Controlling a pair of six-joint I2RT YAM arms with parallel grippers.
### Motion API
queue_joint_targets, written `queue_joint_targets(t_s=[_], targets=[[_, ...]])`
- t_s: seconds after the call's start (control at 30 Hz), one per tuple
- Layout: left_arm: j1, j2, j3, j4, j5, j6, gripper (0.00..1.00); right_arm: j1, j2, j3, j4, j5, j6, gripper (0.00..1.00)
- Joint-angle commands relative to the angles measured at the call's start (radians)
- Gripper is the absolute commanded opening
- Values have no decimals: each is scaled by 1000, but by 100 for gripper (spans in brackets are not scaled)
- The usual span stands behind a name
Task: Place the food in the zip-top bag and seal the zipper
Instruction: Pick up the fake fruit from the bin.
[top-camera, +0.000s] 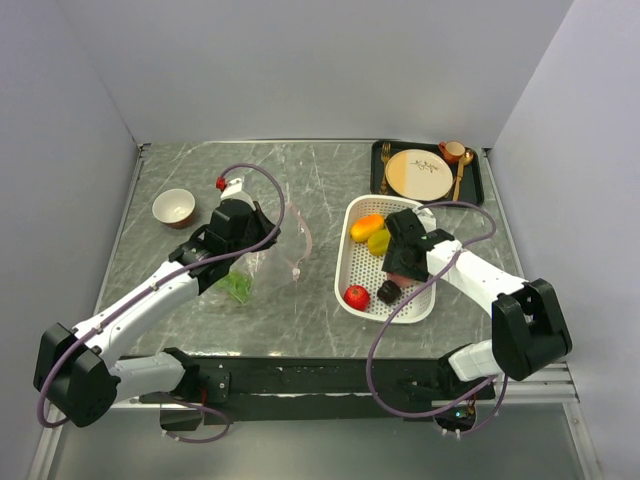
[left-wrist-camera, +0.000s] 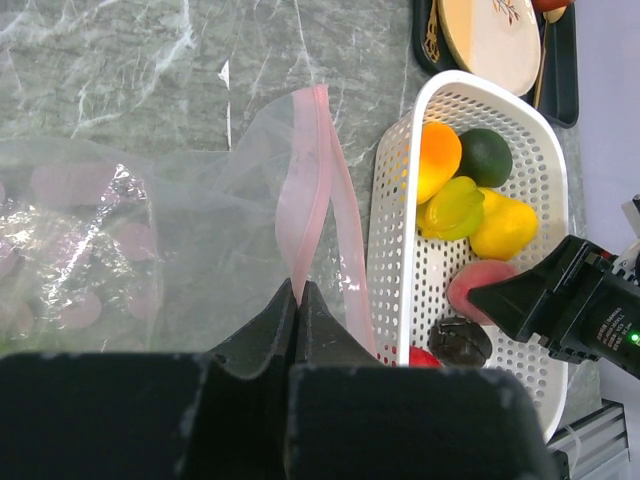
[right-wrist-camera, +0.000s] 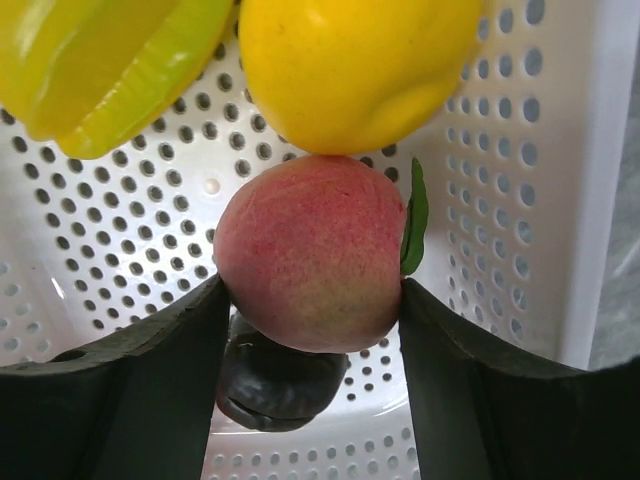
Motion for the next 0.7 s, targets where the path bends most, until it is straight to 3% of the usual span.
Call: queue_joint_targets(t_s=[0.0,0.1,0.3,0.43,0.5,0.67], targets=[[-5,-11,8,29,-1,10,1,-4,7,14,53,-7,-17,54],[-5,-5,10,29,2,7,1,-4,16,17,68,-35,-25,47],[-5,1,26,5,-12,16,1,-4,42,40,126,-106,-50,43],[-5,-3,28,-6,-21,20,1,-4,79,71,117,-103,-67,58],[-5,-6,22,-8,-26,20,1,-4,94,82,113,-92,-67,75],[-5,-16,13,-12,-35,10,1,2,96,96,107,-49,-90,84]])
